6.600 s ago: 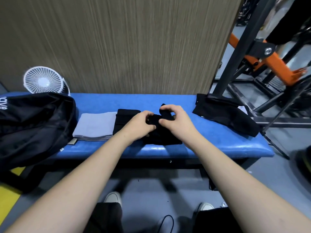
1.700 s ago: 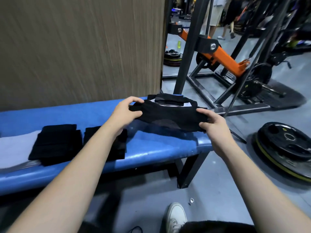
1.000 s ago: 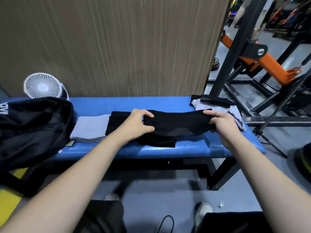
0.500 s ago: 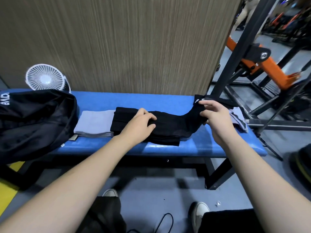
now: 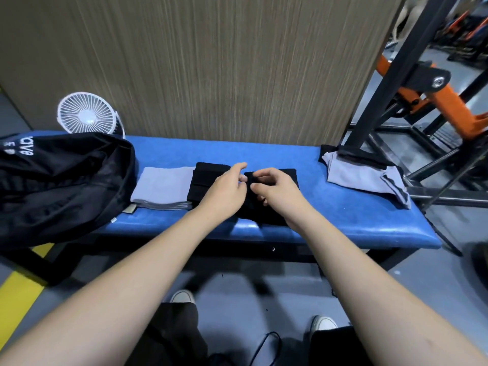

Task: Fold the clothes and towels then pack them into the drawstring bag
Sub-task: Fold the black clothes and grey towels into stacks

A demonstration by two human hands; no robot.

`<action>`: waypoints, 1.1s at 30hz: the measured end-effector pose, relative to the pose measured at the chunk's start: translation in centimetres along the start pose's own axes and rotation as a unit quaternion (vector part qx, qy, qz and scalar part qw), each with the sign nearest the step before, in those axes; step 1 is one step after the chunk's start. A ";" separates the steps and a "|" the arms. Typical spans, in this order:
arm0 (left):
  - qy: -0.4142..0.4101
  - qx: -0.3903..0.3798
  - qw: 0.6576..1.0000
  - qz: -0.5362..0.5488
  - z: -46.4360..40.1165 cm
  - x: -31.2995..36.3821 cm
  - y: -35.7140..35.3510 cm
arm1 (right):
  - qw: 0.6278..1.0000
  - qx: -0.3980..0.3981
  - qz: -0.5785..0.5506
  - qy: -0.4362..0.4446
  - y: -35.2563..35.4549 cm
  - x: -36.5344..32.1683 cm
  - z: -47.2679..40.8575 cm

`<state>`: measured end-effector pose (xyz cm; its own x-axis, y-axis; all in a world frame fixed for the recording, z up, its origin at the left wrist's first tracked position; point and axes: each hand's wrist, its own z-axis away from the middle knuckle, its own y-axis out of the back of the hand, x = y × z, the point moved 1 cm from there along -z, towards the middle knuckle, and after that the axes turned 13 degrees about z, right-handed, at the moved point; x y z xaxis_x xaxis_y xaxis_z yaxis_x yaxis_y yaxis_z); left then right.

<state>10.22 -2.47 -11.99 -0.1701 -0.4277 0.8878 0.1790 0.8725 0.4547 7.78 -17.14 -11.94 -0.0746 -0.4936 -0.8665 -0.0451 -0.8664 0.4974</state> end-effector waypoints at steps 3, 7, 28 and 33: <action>-0.024 0.001 0.999 -0.025 0.0 -0.2 -0.1 | 0.998 -0.012 -0.060 0.016 0.5 -0.2 0.0; -0.034 -0.005 0.998 -0.043 0.7 -0.2 -0.6 | 0.993 0.057 -0.099 0.035 3.4 0.3 0.1; -0.097 -0.119 0.905 -0.397 -0.4 -0.1 -3.1 | 0.909 -0.087 0.406 0.028 4.7 6.5 -0.4; -0.081 -0.113 0.897 -0.419 -1.2 -0.4 -2.9 | 0.932 -0.093 0.349 0.036 4.1 6.2 -1.3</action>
<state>10.89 -5.12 -13.61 -0.4713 -0.8558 0.2131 0.1114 0.1819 0.9770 8.39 -23.86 -15.34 0.0461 -0.9396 -0.3392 0.1624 -0.3280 0.9306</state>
